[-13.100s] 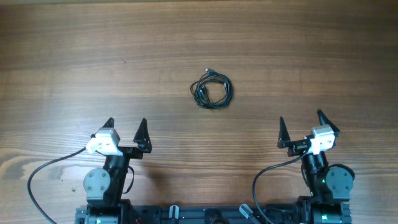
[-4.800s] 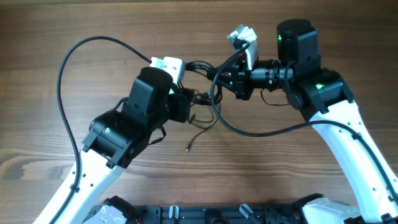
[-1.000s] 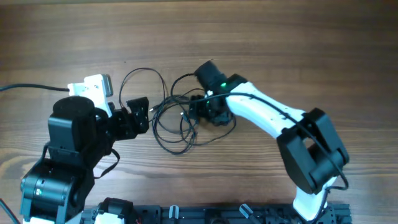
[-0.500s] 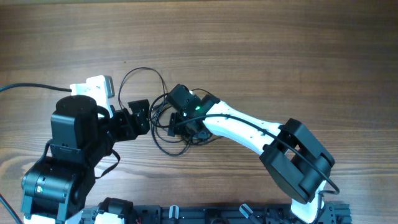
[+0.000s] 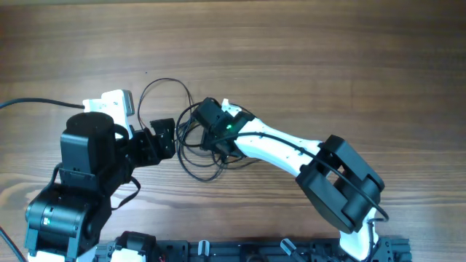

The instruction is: Untangle cables

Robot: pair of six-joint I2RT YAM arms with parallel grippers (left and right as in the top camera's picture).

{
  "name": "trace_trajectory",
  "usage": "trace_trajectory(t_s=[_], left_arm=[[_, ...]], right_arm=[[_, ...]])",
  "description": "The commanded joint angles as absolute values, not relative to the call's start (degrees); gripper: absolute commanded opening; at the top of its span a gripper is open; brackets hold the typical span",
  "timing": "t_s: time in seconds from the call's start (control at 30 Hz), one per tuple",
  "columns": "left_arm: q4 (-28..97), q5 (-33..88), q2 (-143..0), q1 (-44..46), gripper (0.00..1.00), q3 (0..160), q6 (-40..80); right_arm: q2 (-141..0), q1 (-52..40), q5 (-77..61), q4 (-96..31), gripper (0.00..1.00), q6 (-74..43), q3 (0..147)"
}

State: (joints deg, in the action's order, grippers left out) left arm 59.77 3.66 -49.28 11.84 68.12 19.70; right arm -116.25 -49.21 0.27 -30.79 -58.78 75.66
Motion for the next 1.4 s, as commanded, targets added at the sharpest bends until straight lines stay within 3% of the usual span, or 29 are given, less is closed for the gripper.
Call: trace_trajectory(t_s=[0.0, 0.03, 0.1, 0.13, 0.17, 0.3, 0.57, 0.73, 0.9, 1.17, 1.37], left_arm=[[59.90, 2.92, -49.17, 11.62, 0.92, 69.01, 20.21], [59.88, 2.92, -49.17, 11.60, 0.92, 69.01, 20.21], [59.88, 2.92, -49.17, 11.62, 0.92, 69.01, 20.21], [59.88, 2.90, -49.17, 11.62, 0.93, 69.01, 20.21], [59.88, 2.92, -49.17, 11.62, 0.93, 69.01, 20.21], [59.88, 2.92, -49.17, 11.60, 0.95, 69.01, 20.21], [59.90, 2.94, -49.17, 11.62, 0.97, 69.01, 20.21], [59.90, 5.30, -49.19, 11.62, 0.90, 69.01, 20.18], [59.90, 7.03, -49.19, 11.62, 0.84, 69.01, 20.18], [59.86, 9.58, -49.19, 11.62, 0.89, 69.01, 20.18], [60.05, 14.48, -49.50, 11.62, 0.88, 69.01, 19.70]], right_arm=[[-120.86, -49.12, 0.62, -30.63, 0.61, -60.60, 75.26], [-121.32, -49.12, 0.51, -30.63, 0.60, -60.58, 75.26], [-122.08, -49.12, 0.05, -30.68, 0.40, -60.49, 75.26], [-122.17, -49.12, -0.03, -30.70, 0.26, -60.16, 75.26], [-122.17, -49.10, -0.03, -30.81, 0.04, -59.90, 75.26], [-120.49, -48.56, -0.51, -31.16, 0.04, -56.38, 75.55], [-102.30, -46.61, 1.72, -36.84, 0.04, -34.39, 78.54], [-88.49, -45.08, 4.60, -35.20, 0.04, -18.33, 78.56], [-79.07, -43.38, 12.51, -34.85, 0.04, -17.04, 78.54], [-75.46, -42.68, 1.06, -35.83, 0.04, -16.12, 78.52], [-75.48, -42.65, -0.12, -34.11, 0.04, -14.79, 78.54]])
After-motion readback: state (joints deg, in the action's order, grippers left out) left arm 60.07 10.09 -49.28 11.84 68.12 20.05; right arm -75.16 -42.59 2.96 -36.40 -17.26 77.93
